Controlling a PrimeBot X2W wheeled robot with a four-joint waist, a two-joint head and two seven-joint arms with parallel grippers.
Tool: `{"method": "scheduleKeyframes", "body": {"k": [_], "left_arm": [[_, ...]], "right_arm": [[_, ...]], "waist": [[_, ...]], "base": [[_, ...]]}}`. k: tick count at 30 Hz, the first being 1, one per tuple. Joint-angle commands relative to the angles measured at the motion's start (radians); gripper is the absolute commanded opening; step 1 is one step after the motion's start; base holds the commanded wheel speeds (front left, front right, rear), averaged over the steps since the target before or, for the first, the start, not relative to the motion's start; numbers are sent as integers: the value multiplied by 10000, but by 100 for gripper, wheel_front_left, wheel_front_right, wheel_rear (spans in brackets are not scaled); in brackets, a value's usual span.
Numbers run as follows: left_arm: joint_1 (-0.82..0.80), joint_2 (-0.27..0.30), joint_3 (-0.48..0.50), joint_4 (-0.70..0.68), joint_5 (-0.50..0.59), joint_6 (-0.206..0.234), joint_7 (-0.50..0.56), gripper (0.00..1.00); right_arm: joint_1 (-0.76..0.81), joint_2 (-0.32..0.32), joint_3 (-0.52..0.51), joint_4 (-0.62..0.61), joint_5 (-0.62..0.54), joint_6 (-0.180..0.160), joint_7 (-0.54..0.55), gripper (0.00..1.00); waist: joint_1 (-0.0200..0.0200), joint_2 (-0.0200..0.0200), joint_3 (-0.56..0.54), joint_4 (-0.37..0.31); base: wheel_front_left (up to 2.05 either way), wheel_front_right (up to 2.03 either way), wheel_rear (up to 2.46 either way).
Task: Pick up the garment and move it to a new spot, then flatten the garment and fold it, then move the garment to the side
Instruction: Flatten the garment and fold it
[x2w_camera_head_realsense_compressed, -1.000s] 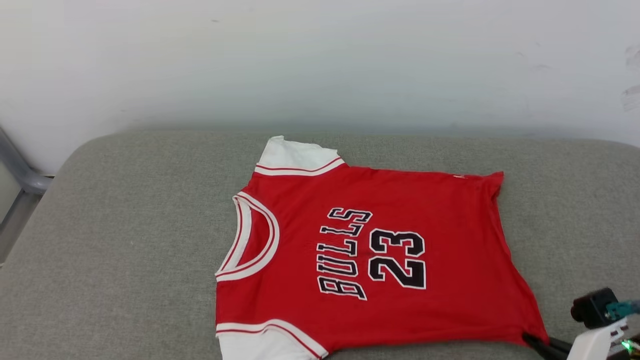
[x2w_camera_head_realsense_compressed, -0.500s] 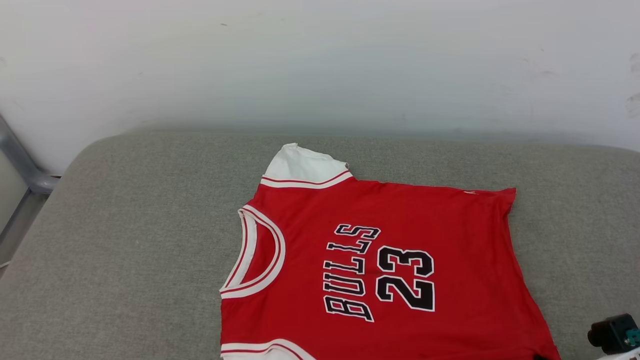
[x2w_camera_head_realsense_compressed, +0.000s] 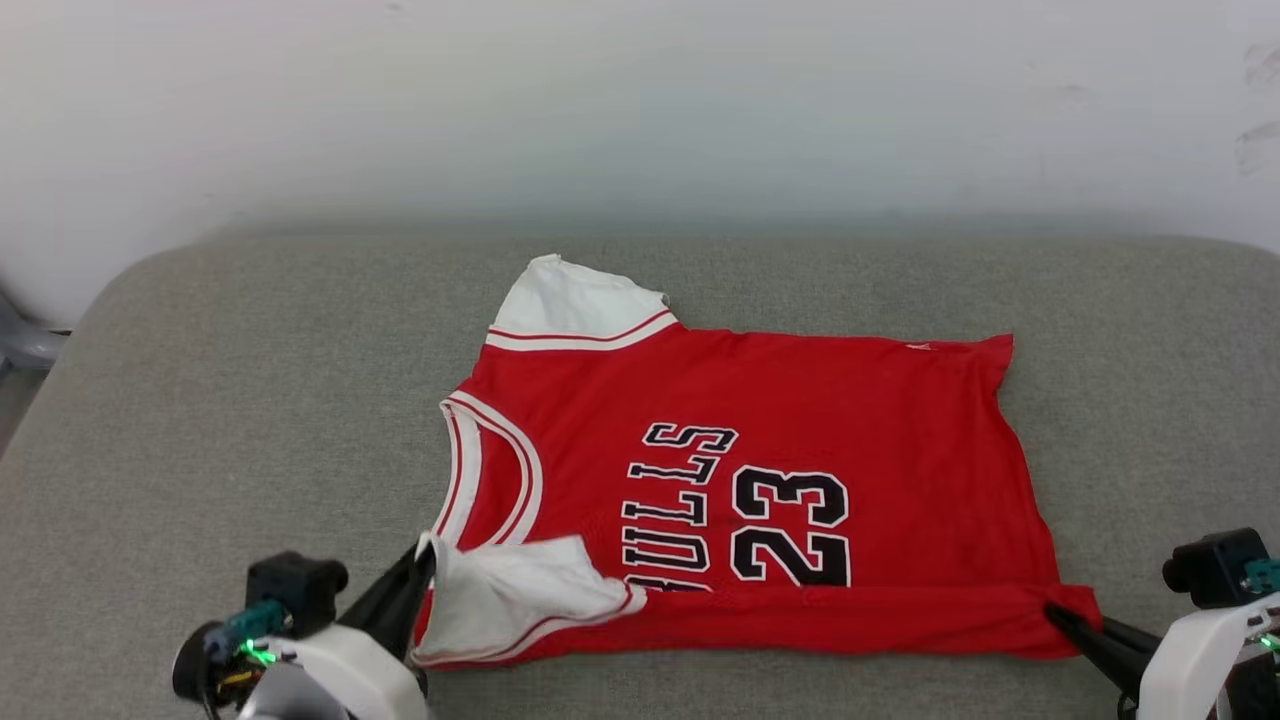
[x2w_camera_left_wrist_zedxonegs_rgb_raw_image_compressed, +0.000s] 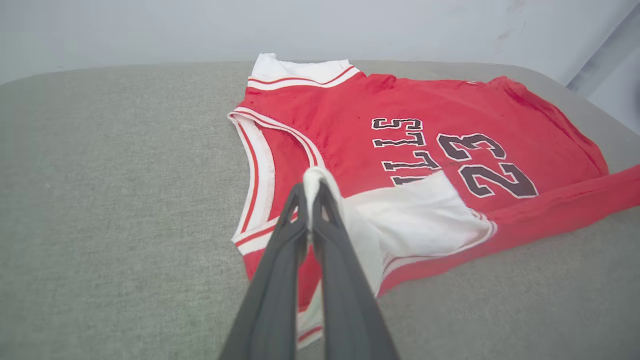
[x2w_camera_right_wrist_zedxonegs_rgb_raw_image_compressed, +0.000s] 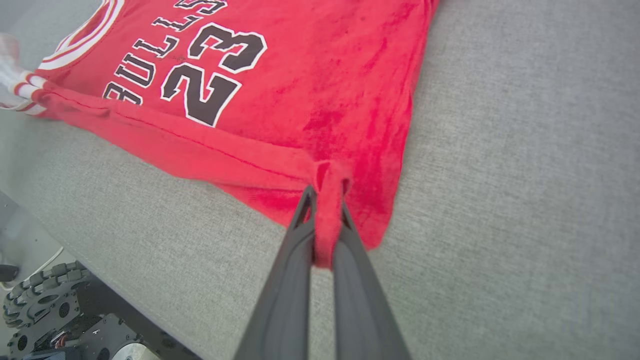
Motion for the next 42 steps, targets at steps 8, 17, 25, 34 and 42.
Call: {"method": "scheduleKeyframes", "body": {"k": [8,17,25,34,42], "left_arm": [[-2457,-208,-8,1411,392,-821,244,0],[-4163,-569,-78,3332,595,-1478,114,0],[-4912,-1106,-370,5178,769,-1873,-205,0],[-5183,-1651,-760,6908,709,-2280,-455,0],[-5535,-1754,-867,7614,731,-2432,-841,100]], "right_arm": [[-714,414,-552,-53,-245,-12,565,0],[-1604,762,-638,110,-481,-10,824,0],[-2199,1121,-609,626,-576,-10,741,0],[-2456,1449,-354,1304,-752,-12,620,0],[-2169,1459,-679,1213,-791,-10,-192,100]], "waist": [[-1,0,1022,-355],[-1,0,1934,-584],[-1,0,2583,-617],[-1,0,2779,-582],[-1,0,2142,-346]], "base": [[0,0,0],[0,0,0],[0,0,0],[0,0,0],[0,0,0]]}}
